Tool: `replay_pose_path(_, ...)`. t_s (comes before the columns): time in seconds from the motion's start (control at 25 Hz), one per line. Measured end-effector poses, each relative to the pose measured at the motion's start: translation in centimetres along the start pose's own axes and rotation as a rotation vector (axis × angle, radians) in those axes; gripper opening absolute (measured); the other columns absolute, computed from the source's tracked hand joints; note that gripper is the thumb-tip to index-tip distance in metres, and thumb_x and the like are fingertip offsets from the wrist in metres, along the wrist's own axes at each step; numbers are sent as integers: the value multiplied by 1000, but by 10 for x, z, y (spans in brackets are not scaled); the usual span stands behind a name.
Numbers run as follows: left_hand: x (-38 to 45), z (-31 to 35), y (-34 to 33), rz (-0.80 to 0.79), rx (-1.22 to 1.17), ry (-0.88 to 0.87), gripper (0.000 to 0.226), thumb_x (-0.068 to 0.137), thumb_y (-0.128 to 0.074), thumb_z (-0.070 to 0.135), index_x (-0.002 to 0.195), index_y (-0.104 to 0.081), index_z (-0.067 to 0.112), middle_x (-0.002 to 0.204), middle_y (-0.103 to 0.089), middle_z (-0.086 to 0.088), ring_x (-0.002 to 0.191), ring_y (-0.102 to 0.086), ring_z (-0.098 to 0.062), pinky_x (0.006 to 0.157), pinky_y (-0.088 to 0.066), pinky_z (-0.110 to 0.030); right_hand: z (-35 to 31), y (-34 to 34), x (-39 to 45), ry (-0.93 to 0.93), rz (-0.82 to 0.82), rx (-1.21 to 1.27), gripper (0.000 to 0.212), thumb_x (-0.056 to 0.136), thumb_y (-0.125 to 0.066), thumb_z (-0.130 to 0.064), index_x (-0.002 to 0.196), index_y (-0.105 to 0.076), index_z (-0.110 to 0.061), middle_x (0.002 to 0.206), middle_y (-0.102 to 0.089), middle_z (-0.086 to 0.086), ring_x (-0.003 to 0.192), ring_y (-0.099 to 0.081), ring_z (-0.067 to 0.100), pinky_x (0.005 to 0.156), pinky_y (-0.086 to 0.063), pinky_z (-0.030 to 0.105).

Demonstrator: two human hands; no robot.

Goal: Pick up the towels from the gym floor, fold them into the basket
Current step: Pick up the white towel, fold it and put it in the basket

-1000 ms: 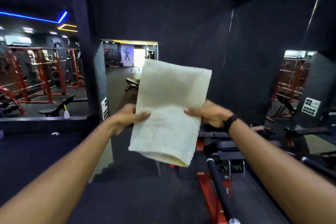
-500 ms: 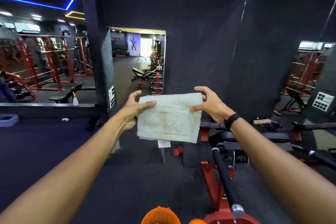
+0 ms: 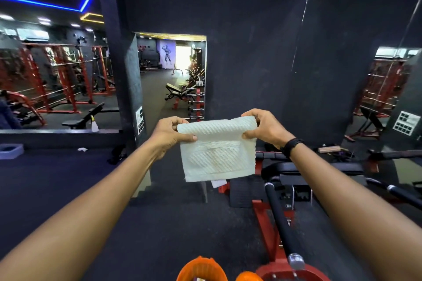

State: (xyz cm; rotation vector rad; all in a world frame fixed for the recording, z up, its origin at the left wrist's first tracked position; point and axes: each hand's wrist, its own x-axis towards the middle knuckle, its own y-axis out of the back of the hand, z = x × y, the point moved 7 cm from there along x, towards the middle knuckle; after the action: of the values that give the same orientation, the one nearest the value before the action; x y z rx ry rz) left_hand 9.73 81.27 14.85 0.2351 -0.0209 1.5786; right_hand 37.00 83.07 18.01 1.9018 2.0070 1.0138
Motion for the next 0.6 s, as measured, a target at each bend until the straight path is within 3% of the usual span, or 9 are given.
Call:
replay_pose_path(0.12,1,10,-3,23,136,-68,43,54,-88,-5,84,-62,10,87,-65,-13,80,-60,-23,81,-54,-46,3,3,1,44,26,-87,31,68,-80,-6,95,-67,-14,98,-68,4,94,-65,24,82,-56,43)
replay_pose_path(0.2,2,15,-6,-5,127,-94,41,55,-88,-3,86,-64,10,88,-66,-12,81,-60,-22,83,-53,-46,2,10,3,40,22,14,30,70,-79,-2,95,-67,-10,97,-68,8,91,-65,24,81,-56,42)
replay_pose_path(0.28,2,21,-7,-15,171,-110,39,56,-89,2,89,-69,10,91,-69,-10,84,-62,-20,86,-53,-43,-6,20,4,55,15,127,30,69,-79,3,96,-67,-5,93,-68,8,83,-65,17,77,-55,36)
replay_pose_path(0.44,2,36,-8,41,362,-171,29,63,-88,12,88,-73,14,89,-72,-4,84,-64,-18,78,-53,-34,-16,30,5,116,-62,8,18,71,-81,-5,84,-69,-7,81,-68,4,73,-61,11,69,-50,30)
replay_pose_path(0.52,-2,38,-15,-23,244,-145,23,73,-80,4,93,-69,9,84,-66,-4,80,-60,-14,69,-49,-24,-15,33,1,130,-88,216,19,76,-77,-4,93,-68,-8,88,-69,2,79,-64,8,71,-51,22)
replay_pose_path(0.6,-6,34,-19,-63,117,-106,19,79,-73,3,93,-65,12,81,-63,-2,78,-59,-12,67,-47,-23,-7,21,-5,68,-221,426,27,84,-69,-5,111,-63,-8,104,-70,2,92,-68,11,73,-53,20)
